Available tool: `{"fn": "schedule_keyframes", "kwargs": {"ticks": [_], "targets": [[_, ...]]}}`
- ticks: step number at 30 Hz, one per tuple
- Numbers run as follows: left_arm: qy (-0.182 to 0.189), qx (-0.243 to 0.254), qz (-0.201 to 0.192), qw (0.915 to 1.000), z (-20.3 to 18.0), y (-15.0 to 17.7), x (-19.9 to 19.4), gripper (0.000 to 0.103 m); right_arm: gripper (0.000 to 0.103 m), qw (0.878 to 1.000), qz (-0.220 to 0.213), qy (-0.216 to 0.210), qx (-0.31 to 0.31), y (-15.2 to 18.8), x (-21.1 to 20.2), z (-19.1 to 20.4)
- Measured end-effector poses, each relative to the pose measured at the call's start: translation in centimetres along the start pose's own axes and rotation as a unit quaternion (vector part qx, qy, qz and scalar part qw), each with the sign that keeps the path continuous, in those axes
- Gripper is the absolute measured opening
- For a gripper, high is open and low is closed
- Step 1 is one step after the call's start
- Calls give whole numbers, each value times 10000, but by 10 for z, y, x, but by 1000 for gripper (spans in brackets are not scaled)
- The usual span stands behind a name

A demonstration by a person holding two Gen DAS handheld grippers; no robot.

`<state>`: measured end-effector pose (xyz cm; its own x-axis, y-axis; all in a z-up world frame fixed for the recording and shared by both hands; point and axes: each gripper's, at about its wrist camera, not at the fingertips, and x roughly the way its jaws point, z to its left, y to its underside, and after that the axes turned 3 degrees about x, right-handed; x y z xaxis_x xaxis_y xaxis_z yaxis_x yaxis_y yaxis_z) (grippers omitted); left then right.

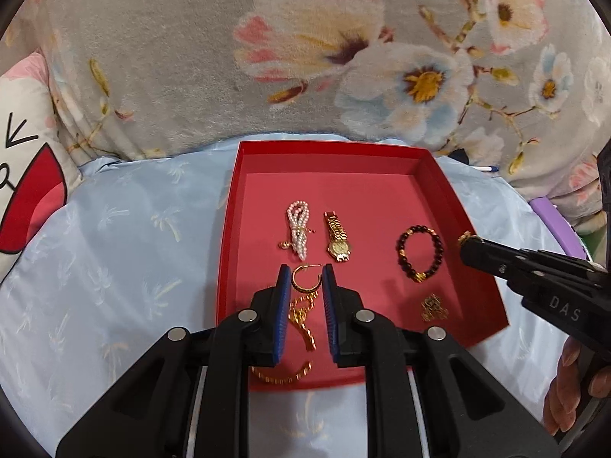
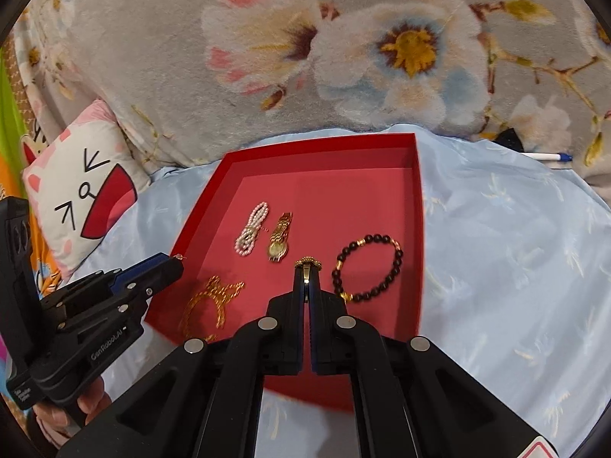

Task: Organize jewelry
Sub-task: 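Carry the gold ring into the red box and open the right tool, then withdraw both tools from the box back over the remaining earring and ring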

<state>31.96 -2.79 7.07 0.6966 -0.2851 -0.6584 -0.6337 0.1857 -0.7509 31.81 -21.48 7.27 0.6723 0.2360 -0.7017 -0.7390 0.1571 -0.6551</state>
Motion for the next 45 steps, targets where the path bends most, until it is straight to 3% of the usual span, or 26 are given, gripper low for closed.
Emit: {"fn": "schedule_keyframes", "kwargs": {"ticks": [12, 16, 25, 29, 31, 38, 45], "targets": [[-100, -113, 495, 9987, 18, -12, 63, 16, 4, 9994, 326, 109, 49, -16, 69, 5], [-176, -204, 329, 9991, 20, -16, 63, 16, 15, 9998, 119, 125, 106, -23, 64, 4], [-46, -397, -63, 9992, 33, -15, 21, 20, 16, 9993, -325, 21, 198, -14, 7, -5], [-93, -327, -205, 9992, 33, 2, -12, 26, 17, 9988, -475, 68, 21, 12, -26, -5], [-64, -335, -233, 9991, 33, 14, -30, 37, 19, 9987, -481, 94, -125, 28, -40, -4], [-113, -202, -182, 9996, 24, 75, -80, 40, 23, 9980, -277, 114, -561, 107, -89, 1], [-80, -178, 146, 9997, 8, 148, -112, 45, 24, 9976, 133, -95, -670, 190, -113, 9]]}}
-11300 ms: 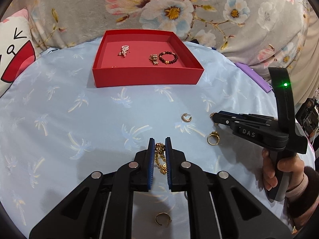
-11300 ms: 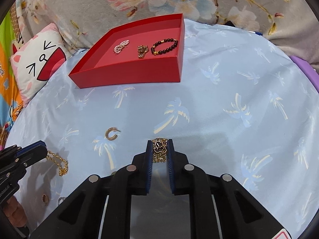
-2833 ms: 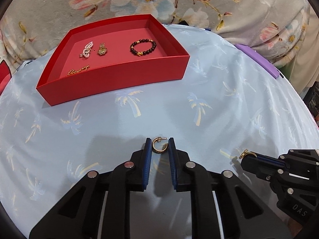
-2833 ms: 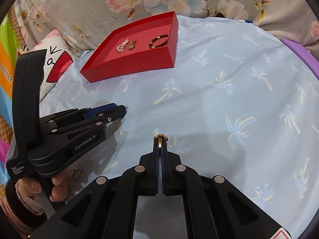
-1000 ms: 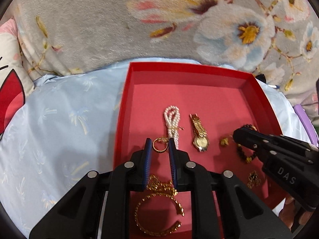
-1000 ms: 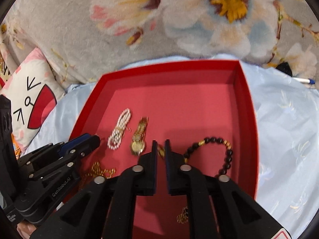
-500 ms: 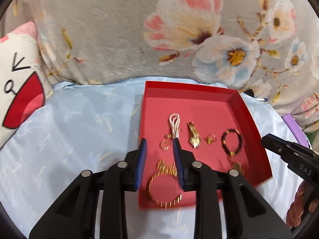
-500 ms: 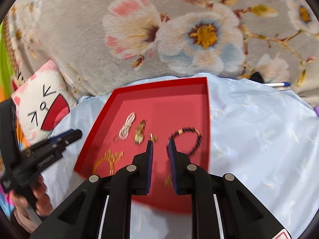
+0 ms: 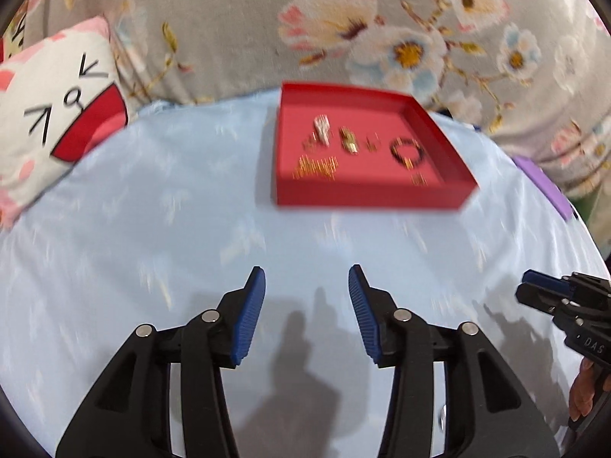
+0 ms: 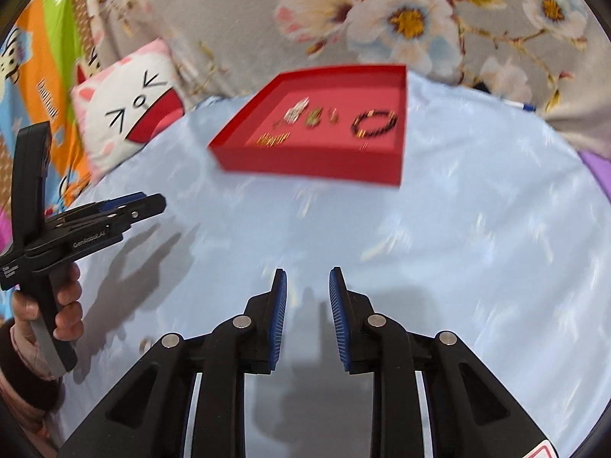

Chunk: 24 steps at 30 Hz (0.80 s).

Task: Organize jewelry
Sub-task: 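Withdraw both tools from the box back over the remaining earring and ring, then grasp the gold hoop earring with the left tool while the right tool grasps the silver ring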

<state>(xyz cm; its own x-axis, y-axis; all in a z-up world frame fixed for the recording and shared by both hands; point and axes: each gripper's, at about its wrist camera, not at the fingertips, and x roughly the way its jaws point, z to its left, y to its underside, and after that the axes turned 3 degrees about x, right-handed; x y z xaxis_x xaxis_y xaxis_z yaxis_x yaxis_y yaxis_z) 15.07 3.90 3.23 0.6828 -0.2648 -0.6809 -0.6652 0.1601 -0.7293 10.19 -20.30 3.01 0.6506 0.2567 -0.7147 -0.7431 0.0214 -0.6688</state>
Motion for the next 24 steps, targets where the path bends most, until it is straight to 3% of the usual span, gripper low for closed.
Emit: {"fn": "schedule_keyframes", "kwargs": {"ticks": [9, 17, 24], "targets": [[141, 33, 324, 9994, -18, 65, -28, 61, 27, 9980, 341, -304, -439, 54, 1, 44], [458, 178, 579, 9971, -31, 87, -36, 61, 30, 9978, 341, -258, -498, 60, 2, 51], [263, 570, 611, 9962, -47, 92, -34, 59, 31, 9989, 296, -260, -251, 60, -1, 41]]}}
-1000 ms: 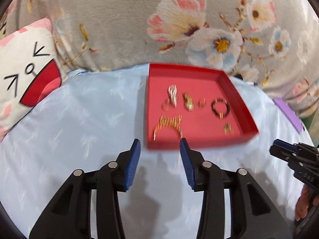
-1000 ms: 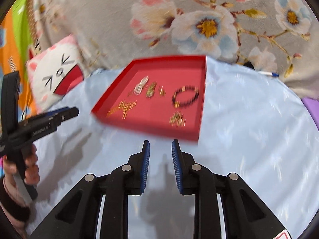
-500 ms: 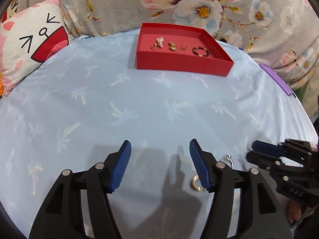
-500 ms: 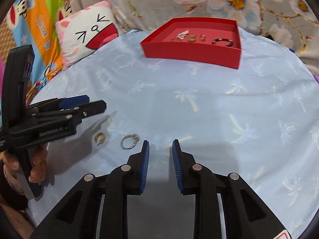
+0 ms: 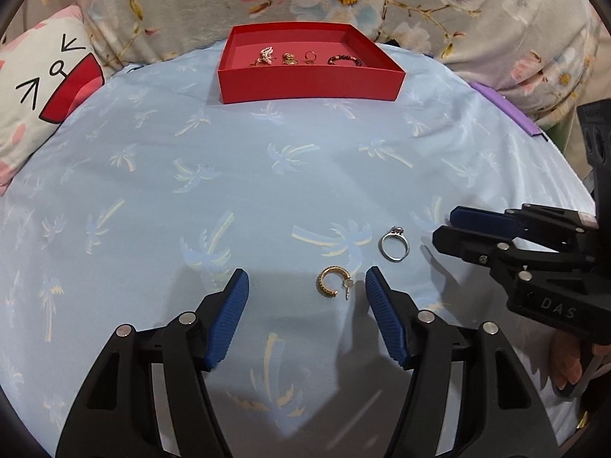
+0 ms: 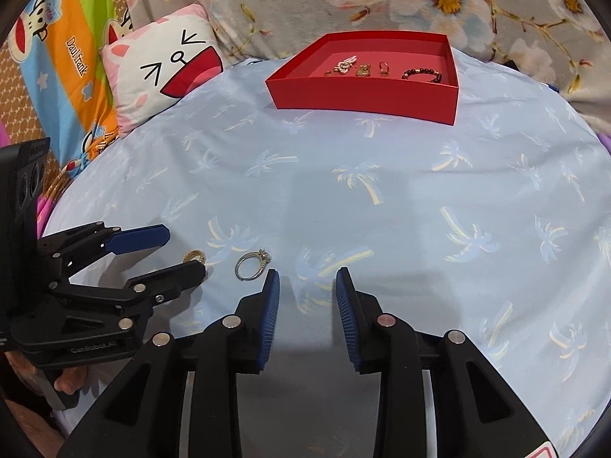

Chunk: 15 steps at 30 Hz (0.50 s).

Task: Organize jewelry
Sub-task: 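Grasp the gold hoop earring with the left tool while the right tool grasps the silver ring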

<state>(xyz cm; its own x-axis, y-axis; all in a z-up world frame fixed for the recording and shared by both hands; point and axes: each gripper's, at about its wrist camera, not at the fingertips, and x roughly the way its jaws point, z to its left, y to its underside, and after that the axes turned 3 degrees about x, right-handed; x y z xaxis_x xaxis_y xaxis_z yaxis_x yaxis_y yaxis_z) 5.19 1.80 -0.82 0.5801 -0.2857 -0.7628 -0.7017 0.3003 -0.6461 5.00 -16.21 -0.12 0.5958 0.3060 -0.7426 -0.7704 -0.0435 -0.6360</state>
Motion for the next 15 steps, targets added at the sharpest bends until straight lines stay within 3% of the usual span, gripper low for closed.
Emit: {"fn": "schedule_keyframes", "kwargs": {"ticks": [2, 7, 15], "targets": [[-142, 67, -8, 9999, -2, -1, 2, 52, 31, 10000, 0, 2, -26, 0, 0, 1], [4, 190, -54, 9998, -7, -1, 0, 18, 31, 10000, 9, -10, -99, 0, 1, 5], [164, -185, -132, 9996, 8, -4, 0, 18, 31, 9995, 109, -113, -276, -2, 9, 20]]}}
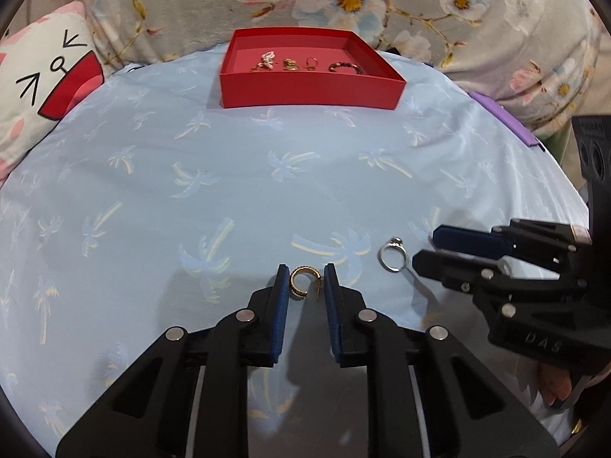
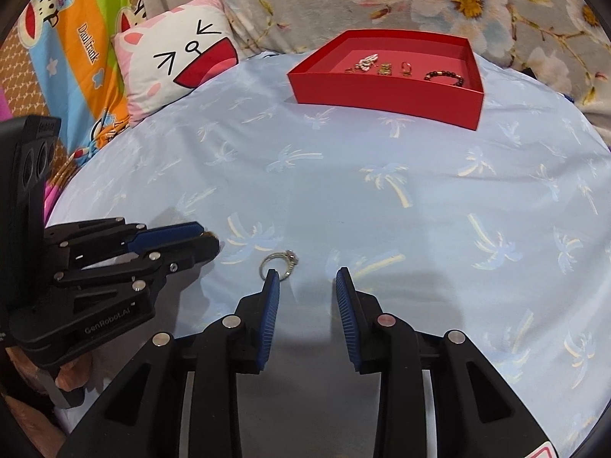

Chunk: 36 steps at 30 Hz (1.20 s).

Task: Organize jewelry
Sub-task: 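Grasp the gold hoop earring with the left tool while the right tool grasps the silver ring, then carry the hoop earring and silver ring into the red box and open both tools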

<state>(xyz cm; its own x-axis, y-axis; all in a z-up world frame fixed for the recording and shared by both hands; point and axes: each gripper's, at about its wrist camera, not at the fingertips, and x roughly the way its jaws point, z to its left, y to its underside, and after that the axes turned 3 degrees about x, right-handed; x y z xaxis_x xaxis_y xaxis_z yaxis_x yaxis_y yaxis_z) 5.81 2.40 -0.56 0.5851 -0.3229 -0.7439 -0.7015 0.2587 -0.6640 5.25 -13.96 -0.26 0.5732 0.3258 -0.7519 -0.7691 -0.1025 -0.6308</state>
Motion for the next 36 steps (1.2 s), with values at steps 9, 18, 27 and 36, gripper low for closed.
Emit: {"fn": "schedule_keyframes", "kwargs": {"ticks": [9, 18, 27, 36], "targets": [[-5, -281, -40, 9996, 15, -2, 0, 18, 32, 9995, 78, 104, -279, -8, 14, 17], [7, -258, -44, 9997, 14, -2, 0, 18, 22, 9995, 48, 199, -234, -8, 15, 14], [33, -206, -89, 9997, 13, -2, -1, 18, 22, 9999, -17, 154, -50, -10, 11, 3], [20, 72, -258, 9996, 14, -33, -9, 18, 21, 9985, -349, 267, 334, -38, -16, -31]]}}
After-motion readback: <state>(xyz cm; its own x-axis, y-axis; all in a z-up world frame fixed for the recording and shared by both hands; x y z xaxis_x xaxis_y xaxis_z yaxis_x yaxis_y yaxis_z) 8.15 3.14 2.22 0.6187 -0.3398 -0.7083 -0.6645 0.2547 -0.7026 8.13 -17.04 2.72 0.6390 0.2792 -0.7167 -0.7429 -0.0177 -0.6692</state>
